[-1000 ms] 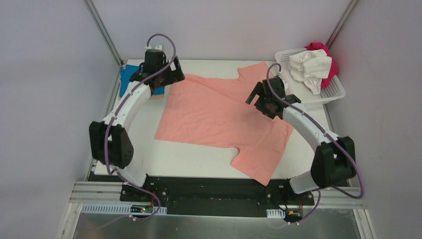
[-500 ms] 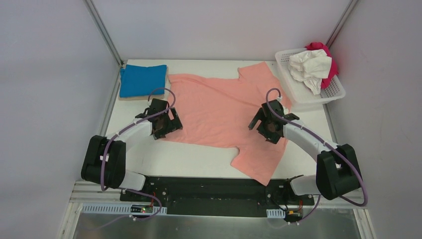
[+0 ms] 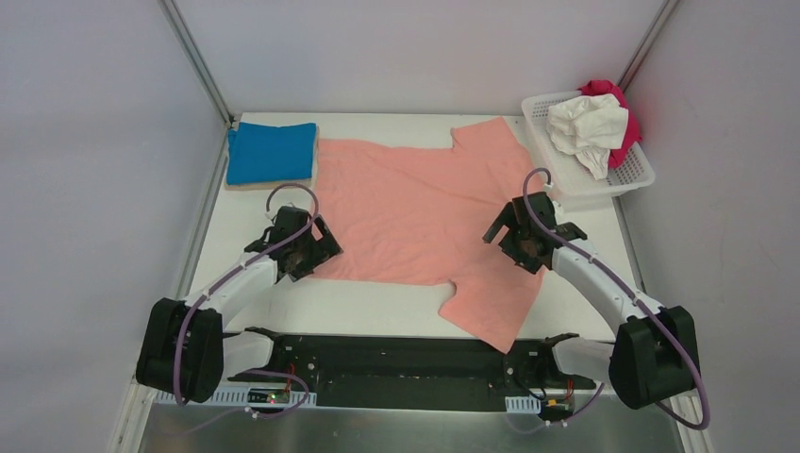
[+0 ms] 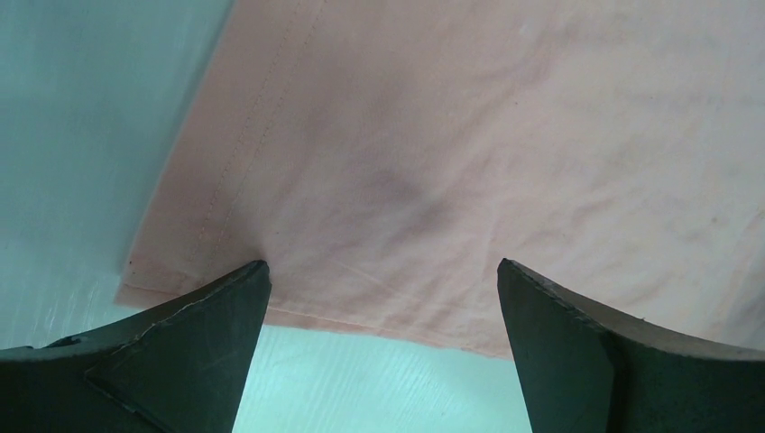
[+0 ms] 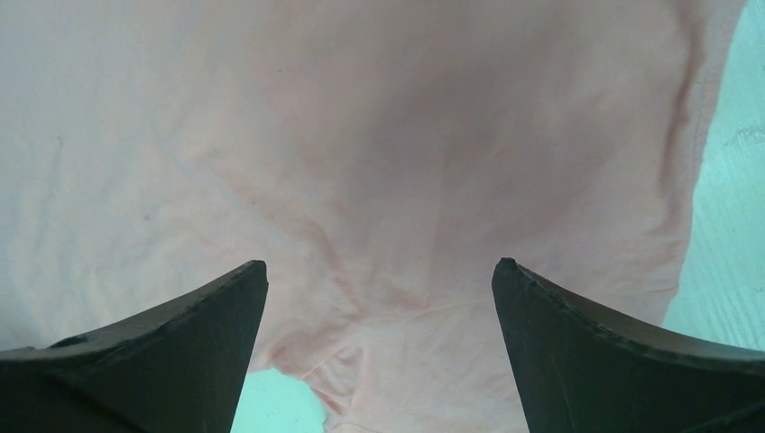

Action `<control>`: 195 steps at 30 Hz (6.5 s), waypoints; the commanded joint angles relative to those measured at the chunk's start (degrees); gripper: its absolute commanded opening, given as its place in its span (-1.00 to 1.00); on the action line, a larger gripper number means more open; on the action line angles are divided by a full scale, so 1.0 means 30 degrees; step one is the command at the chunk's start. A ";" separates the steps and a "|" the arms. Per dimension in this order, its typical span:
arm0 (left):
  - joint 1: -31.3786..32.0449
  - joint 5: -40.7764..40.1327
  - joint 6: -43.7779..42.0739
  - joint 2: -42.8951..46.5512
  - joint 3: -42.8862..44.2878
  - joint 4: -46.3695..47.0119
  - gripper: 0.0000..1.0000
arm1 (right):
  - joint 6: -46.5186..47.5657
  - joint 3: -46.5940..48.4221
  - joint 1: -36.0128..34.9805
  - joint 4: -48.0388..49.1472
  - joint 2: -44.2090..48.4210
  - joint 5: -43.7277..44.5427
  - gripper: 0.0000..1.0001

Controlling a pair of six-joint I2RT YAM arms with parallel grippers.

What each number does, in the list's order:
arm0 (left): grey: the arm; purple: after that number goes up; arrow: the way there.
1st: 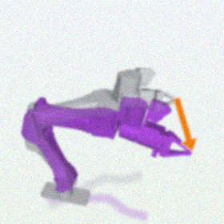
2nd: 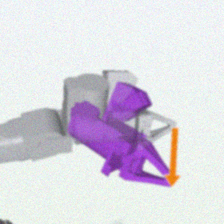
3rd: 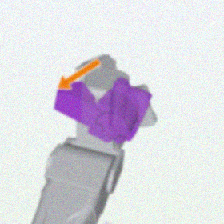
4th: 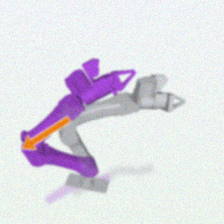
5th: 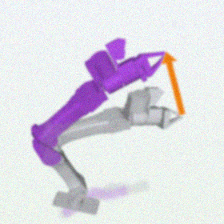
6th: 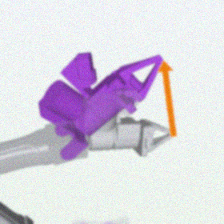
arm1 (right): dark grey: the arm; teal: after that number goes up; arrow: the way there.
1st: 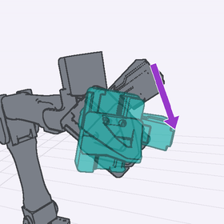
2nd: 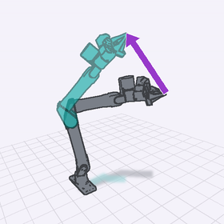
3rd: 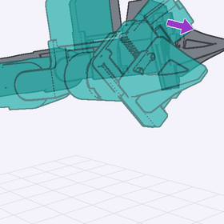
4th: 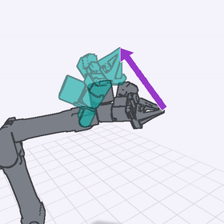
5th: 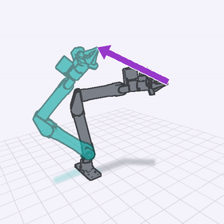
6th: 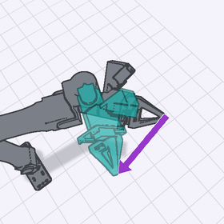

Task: Fold and stack the t-shirts
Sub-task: Flatten out the tshirt, then grab the side of the flattened tshirt closest away from the robot with both arms, then fold the flattened tshirt in 1/3 of the way

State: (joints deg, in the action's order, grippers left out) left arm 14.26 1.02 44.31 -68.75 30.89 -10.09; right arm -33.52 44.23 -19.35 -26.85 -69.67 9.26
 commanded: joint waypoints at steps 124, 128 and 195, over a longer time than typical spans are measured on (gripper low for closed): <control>-0.1445 -0.7802 0.3001 -0.3840 0.6888 -0.4285 -1.00 | 0.1575 1.1358 0.0354 -0.4248 -0.8705 0.0530 -0.96; -0.1523 -0.7458 0.2683 -0.4644 0.7265 -0.4284 -0.72 | 0.1700 1.1806 0.0524 -0.4149 -0.9384 0.0469 -0.82; -0.0565 0.1637 -0.2111 -0.6644 0.7919 -0.2818 0.98 | 0.1014 0.9430 0.1690 0.0333 -0.9027 -0.1593 0.99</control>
State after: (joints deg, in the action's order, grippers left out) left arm 12.71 4.03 39.35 -90.72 52.36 -16.86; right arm -33.43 78.39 -13.63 -23.44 -103.22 3.11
